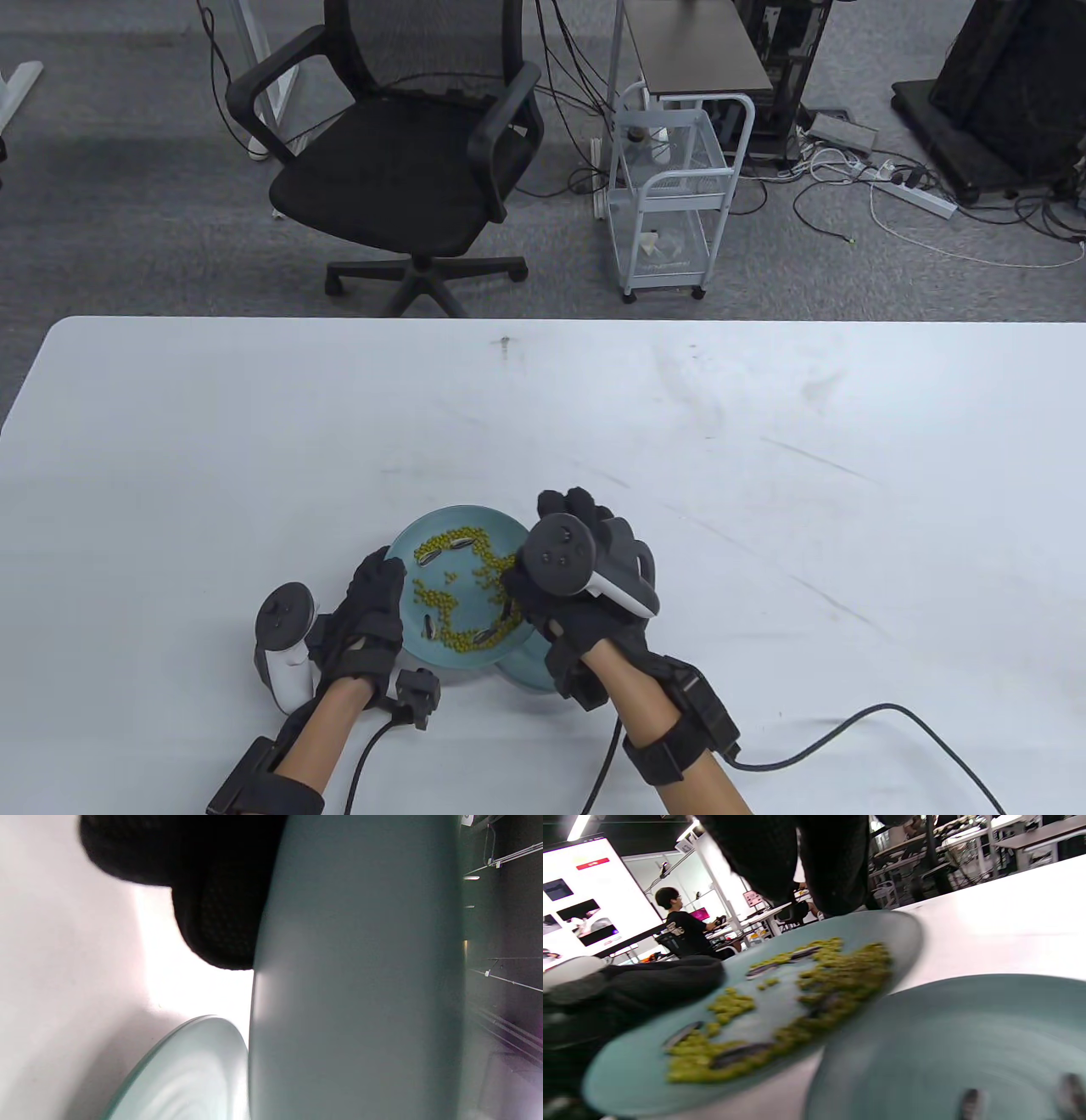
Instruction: Pick sunflower seeds with hand pinch into plate
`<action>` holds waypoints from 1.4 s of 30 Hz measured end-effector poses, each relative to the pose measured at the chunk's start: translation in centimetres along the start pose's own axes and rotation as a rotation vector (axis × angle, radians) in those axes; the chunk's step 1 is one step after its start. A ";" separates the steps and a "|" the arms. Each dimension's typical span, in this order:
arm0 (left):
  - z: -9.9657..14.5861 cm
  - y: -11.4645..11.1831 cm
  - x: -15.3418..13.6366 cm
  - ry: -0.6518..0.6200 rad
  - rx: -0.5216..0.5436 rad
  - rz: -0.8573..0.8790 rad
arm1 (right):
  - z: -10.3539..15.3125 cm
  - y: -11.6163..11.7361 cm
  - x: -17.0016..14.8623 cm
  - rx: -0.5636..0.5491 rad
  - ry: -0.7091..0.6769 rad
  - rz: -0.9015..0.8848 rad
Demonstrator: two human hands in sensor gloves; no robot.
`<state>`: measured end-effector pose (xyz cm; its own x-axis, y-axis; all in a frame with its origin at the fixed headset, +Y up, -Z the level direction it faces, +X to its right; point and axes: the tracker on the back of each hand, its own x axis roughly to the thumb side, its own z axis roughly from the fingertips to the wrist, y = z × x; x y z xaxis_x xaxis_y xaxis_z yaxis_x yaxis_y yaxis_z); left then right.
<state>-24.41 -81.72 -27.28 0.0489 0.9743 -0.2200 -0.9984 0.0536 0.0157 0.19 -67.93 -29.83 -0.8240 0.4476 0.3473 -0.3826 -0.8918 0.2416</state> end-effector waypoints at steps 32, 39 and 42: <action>0.0 -0.4 -0.3 0.003 0.003 -0.011 | -2.9 6.4 7.9 0.174 -0.073 0.337; 0.1 -0.2 -0.2 0.002 0.019 -0.008 | -2.5 6.7 8.7 0.151 -0.110 0.385; 0.1 -0.2 -0.2 0.002 0.013 -0.007 | -2.4 6.9 8.8 0.145 -0.108 0.392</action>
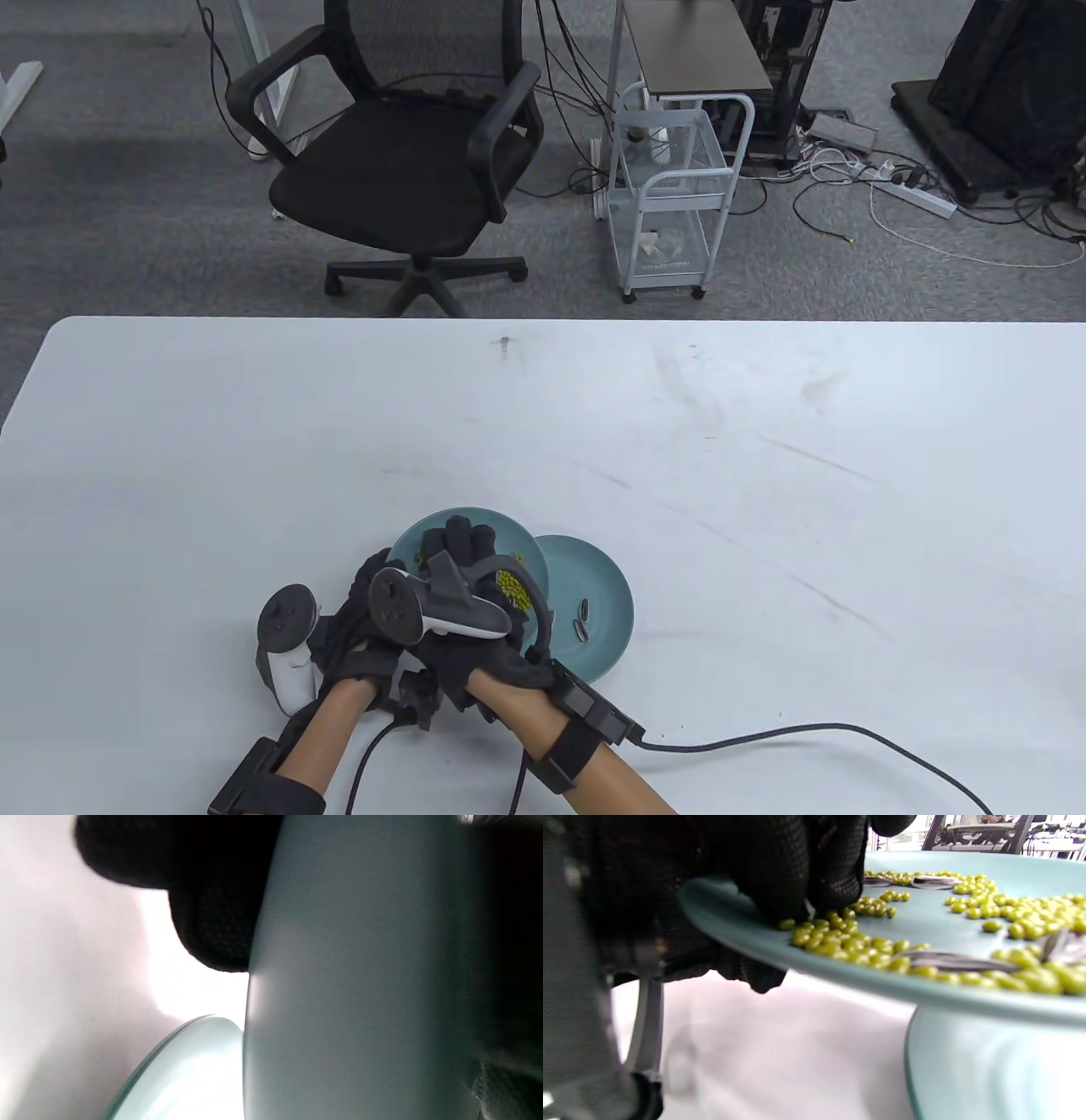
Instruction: Pick sunflower seeds with hand pinch into plate
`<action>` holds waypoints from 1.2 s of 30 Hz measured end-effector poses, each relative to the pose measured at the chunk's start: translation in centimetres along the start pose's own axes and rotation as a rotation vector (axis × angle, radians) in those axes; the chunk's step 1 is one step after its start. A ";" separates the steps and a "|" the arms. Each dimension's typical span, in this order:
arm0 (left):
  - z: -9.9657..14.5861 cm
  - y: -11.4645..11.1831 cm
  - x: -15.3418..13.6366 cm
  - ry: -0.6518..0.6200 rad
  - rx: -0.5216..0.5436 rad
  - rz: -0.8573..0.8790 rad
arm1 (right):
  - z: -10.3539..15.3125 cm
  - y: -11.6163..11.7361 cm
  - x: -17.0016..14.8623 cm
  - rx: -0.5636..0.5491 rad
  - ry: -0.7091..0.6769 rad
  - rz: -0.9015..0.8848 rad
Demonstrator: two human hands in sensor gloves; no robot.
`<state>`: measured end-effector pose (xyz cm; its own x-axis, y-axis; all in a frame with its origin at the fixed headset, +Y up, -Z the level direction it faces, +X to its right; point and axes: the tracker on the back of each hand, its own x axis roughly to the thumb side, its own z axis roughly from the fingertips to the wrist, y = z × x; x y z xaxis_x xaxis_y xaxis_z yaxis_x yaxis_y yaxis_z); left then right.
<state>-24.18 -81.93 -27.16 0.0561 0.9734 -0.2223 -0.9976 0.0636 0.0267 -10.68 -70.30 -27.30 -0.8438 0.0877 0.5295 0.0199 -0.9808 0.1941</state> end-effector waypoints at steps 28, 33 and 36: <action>0.1 0.0 0.2 0.003 -0.002 0.003 | 1.4 -2.8 -2.1 -0.128 -0.018 -0.131; 0.1 0.2 0.2 0.006 0.009 0.004 | 3.1 -5.0 -4.4 -0.199 0.013 -0.202; 0.1 0.3 0.2 0.009 0.015 0.003 | 4.0 -5.7 -6.1 -0.220 0.041 -0.219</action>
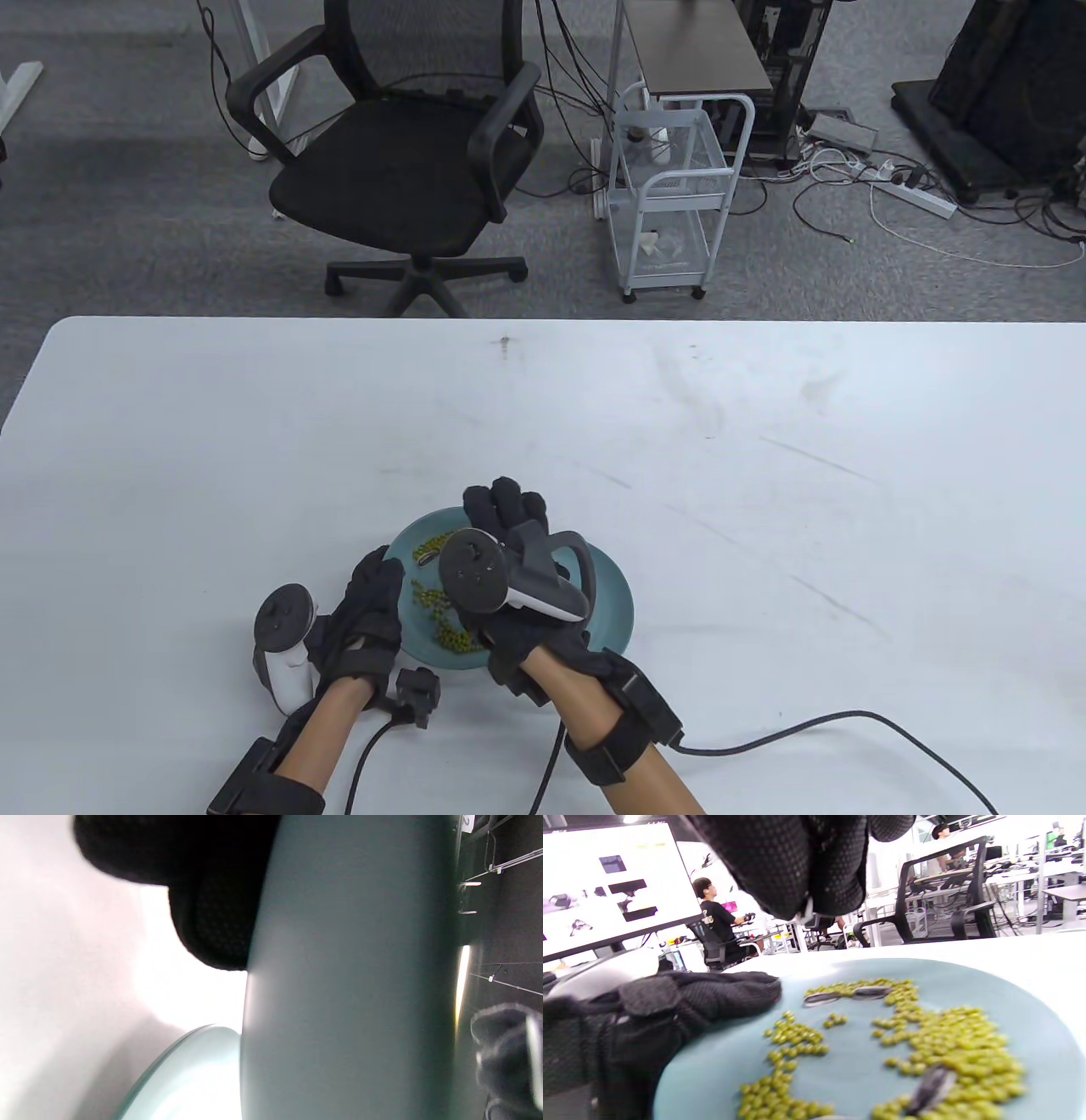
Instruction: Pick sunflower seeds with hand pinch into plate
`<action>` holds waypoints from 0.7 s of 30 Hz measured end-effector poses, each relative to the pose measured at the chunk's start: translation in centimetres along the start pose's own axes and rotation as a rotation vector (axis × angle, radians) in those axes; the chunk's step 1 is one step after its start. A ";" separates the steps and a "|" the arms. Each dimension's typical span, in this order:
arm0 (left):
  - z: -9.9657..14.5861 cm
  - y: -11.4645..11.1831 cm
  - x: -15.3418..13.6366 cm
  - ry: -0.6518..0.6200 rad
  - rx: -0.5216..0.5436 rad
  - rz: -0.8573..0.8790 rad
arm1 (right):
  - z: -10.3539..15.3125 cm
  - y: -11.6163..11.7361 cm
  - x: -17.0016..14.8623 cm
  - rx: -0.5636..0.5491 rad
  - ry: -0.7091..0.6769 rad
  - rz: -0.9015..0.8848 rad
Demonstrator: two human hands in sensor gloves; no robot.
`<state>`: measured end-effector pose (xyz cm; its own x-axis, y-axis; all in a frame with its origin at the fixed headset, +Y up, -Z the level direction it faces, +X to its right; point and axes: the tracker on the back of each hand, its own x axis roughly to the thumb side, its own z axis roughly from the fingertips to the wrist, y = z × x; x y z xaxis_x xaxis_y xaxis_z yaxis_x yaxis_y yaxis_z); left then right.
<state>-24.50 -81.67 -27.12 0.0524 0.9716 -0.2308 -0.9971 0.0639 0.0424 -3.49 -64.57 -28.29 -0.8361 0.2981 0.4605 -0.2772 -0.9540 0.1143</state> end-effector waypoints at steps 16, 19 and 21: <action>0.0 0.7 0.1 0.010 0.034 -0.001 | 1.0 4.4 -9.9 0.074 0.234 -0.043; 0.0 0.7 0.1 0.011 0.033 -0.002 | 0.1 6.2 -11.0 0.122 0.270 -0.056; 0.0 0.6 0.0 0.012 0.031 -0.005 | -0.4 7.1 -11.5 0.158 0.285 -0.039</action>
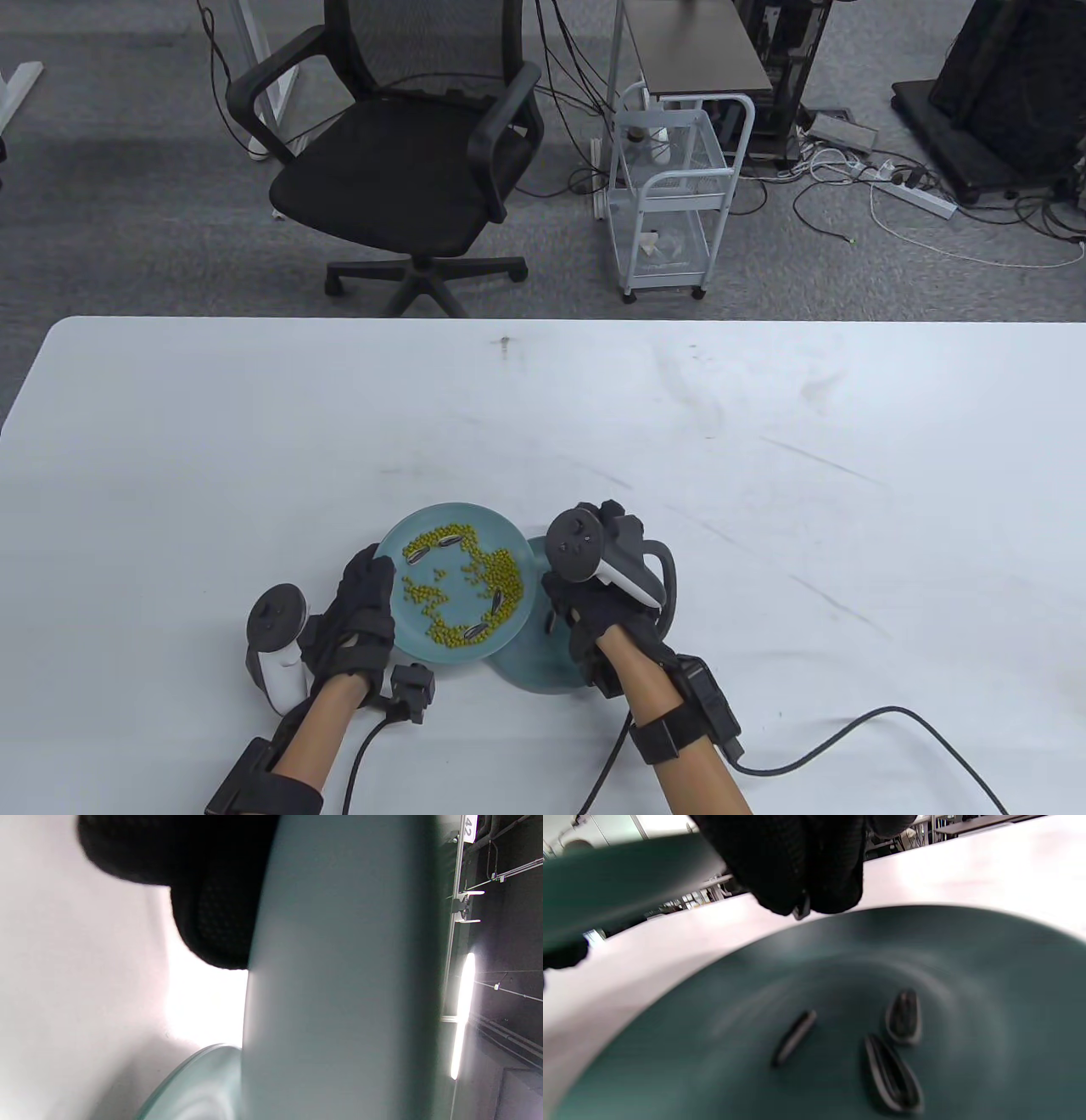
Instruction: Pick sunflower seeds with hand pinch into plate
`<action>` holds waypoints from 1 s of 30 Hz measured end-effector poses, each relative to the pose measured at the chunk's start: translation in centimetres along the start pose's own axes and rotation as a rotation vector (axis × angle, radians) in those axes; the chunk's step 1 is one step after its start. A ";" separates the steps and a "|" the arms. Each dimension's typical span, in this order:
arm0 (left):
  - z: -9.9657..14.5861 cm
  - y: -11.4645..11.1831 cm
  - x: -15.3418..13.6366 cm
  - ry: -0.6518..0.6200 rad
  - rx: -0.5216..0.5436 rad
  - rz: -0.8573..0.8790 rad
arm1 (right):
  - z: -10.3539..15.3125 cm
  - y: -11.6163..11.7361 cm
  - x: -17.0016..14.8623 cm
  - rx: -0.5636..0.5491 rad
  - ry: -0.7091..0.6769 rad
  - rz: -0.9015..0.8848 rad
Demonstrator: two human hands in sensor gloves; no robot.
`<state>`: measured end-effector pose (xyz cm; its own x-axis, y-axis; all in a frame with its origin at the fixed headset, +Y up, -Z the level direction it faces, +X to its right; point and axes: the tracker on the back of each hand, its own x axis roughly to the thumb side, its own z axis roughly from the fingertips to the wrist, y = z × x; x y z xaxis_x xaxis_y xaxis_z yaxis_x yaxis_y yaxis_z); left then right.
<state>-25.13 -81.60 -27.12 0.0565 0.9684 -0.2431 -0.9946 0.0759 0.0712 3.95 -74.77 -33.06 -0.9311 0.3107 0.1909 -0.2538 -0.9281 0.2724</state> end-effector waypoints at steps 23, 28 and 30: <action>-0.1 -0.3 -0.1 -0.004 -0.020 0.000 | -0.6 0.9 -1.6 0.007 0.059 -0.023; -0.1 -0.3 -0.1 -0.004 -0.021 0.000 | -0.7 1.0 -1.7 0.005 0.058 -0.027; -0.1 -0.3 -0.1 -0.004 -0.020 0.001 | -0.7 1.0 -1.7 0.004 0.060 -0.026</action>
<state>-24.81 -81.75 -27.18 0.0561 0.9694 -0.2392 -0.9961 0.0706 0.0525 5.11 -76.33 -33.75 -0.9384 0.3215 0.1270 -0.2769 -0.9191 0.2802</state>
